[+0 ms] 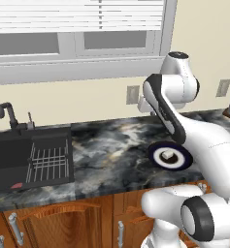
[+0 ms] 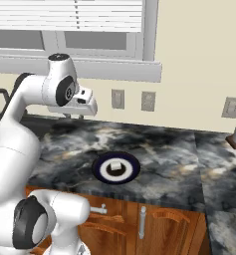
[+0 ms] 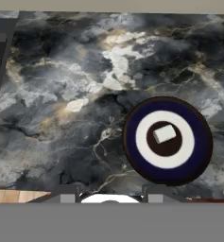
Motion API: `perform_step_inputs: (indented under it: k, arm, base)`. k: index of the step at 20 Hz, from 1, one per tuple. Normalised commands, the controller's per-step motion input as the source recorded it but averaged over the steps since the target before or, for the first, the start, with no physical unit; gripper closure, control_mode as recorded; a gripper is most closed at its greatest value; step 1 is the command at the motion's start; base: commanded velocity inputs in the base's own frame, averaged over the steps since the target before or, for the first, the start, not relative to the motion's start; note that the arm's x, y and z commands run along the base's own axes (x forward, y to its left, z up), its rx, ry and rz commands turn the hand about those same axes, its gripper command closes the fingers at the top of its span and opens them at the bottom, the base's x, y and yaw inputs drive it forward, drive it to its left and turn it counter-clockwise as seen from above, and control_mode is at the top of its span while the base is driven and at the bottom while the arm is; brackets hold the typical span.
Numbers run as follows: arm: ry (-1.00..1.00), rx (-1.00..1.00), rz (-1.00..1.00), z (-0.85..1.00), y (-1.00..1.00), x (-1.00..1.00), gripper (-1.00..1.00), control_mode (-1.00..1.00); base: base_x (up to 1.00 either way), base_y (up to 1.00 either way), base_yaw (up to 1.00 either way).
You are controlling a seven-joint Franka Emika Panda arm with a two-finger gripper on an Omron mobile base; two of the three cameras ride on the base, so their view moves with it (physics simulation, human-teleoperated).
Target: Pick up the marshmallow and place it in the cup of hot chocolate on the dining counter.
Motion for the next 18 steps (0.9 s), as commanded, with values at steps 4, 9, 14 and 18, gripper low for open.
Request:
perform_step_inputs:
  k: [4, 9, 14, 18]
  arm:
    - [-0.01, 0.05, -0.03, -0.06, 0.00, -0.47, -1.00, -1.00]
    - [0.08, 0.21, -0.19, -0.27, -0.05, -0.78, -1.00, -1.00]
    - [0.35, 0.08, -0.44, -0.15, -0.07, -0.07, -1.00, -1.00]
    - [0.37, 0.10, -0.47, -0.18, -0.37, 0.00, -1.00, -1.00]
  base:
    - [0.00, 0.00, 0.00]
    - [0.00, 0.00, 0.00]
    - [0.00, 0.00, 0.00]
    - [0.00, 0.00, 0.00]
